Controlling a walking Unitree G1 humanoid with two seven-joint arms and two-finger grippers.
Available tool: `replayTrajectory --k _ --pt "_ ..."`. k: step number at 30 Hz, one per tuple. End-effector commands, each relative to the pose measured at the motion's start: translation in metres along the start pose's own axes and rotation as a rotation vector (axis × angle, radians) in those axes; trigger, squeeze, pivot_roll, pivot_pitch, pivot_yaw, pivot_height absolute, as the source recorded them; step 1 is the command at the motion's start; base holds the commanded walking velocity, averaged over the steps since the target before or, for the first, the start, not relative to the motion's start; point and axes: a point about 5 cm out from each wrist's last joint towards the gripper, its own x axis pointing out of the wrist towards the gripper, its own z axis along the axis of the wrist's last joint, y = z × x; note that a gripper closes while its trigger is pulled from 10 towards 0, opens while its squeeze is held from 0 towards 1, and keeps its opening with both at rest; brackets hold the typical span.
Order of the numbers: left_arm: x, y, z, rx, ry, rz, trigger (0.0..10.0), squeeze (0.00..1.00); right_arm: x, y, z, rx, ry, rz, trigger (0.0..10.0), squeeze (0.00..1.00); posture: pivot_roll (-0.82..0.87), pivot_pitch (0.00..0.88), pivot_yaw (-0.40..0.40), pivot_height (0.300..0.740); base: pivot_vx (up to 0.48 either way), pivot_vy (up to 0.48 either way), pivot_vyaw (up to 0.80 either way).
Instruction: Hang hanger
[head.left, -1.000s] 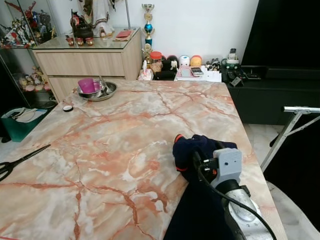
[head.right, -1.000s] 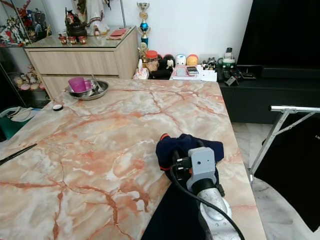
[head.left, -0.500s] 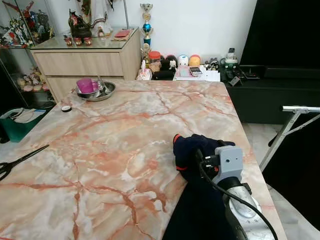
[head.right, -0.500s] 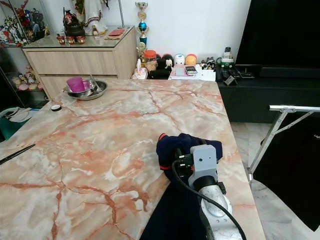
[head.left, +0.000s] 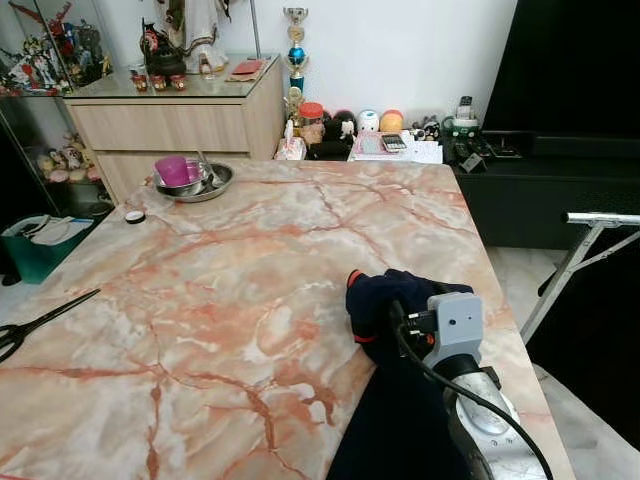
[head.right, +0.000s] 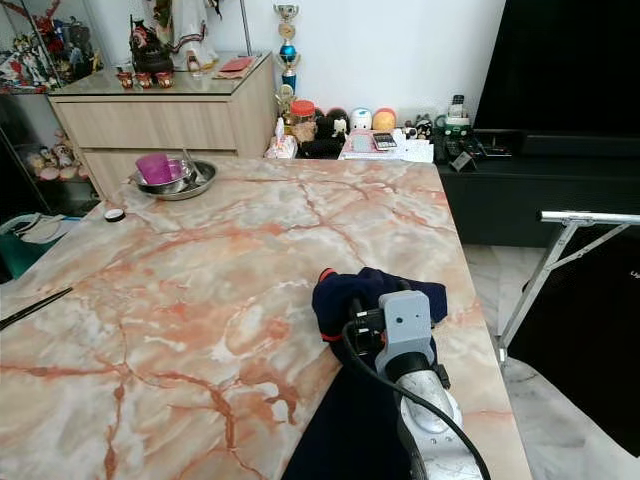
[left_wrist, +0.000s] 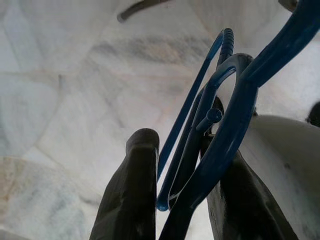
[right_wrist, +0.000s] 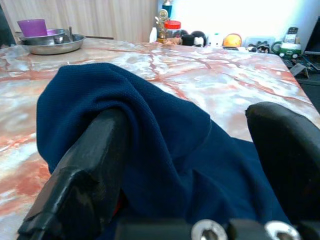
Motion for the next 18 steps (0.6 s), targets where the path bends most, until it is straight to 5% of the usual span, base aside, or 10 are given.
replayTrajectory --k 1,18 --pt "-0.002 0.011 -0.004 0.006 0.016 0.019 10.0 0.0 0.003 0.0 0.001 -0.004 0.002 -0.001 10.0 0.0 0.02 0.0 0.034 0.74 0.0 0.0 0.0" --pt "-0.003 0.023 -0.004 0.005 0.019 0.028 10.0 0.0 0.004 0.001 0.001 -0.007 0.003 0.003 10.0 0.0 0.02 0.0 0.032 0.74 0.0 0.0 0.0"
